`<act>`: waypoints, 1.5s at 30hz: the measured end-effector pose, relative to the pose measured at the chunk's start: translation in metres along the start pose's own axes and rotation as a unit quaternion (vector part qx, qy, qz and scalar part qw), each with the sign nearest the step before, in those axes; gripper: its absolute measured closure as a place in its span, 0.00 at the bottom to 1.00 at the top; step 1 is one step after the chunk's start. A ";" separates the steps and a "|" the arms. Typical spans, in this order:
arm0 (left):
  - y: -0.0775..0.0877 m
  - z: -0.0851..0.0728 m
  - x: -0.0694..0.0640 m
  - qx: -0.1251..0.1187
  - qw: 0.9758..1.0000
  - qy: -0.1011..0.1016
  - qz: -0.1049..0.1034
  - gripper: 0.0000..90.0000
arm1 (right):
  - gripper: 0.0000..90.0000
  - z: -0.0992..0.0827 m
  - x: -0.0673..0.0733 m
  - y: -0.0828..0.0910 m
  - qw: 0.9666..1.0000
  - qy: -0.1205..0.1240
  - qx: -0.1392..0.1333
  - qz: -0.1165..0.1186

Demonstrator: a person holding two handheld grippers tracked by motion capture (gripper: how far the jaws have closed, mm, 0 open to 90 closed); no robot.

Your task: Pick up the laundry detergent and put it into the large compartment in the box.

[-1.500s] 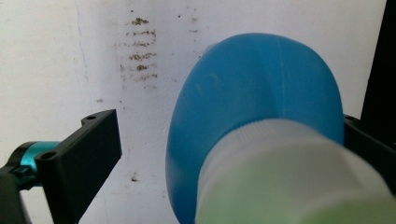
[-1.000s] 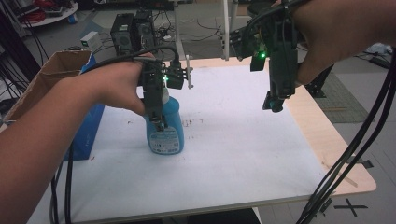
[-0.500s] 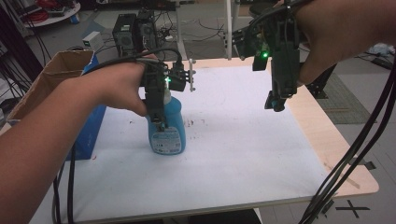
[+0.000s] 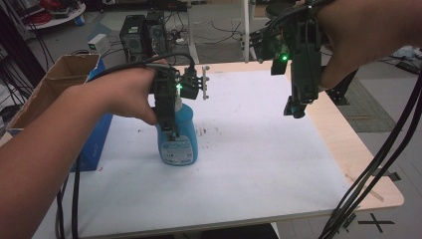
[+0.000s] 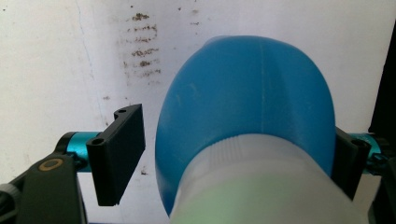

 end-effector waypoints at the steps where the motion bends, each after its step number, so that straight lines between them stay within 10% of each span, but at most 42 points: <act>1: 0.000 0.000 0.000 0.000 1.000 0.000 0.000 0.22 | 0.02 0.000 0.000 0.000 1.000 -0.001 0.000 0.001; 45: 0.000 -0.001 -0.003 0.013 1.000 0.002 -0.023 0.43 | 0.02 -0.001 -0.002 -0.007 1.000 -0.008 0.002 0.007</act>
Point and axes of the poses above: each handheld gripper's, and its own axes: y roughly backward along the jaws, z roughly out of its top, x roughly to its left, the point moved 6 cm from there along -y, roughly forward along the jaws, and after that the axes turned 2 degrees about x, right-handed, at the moved point
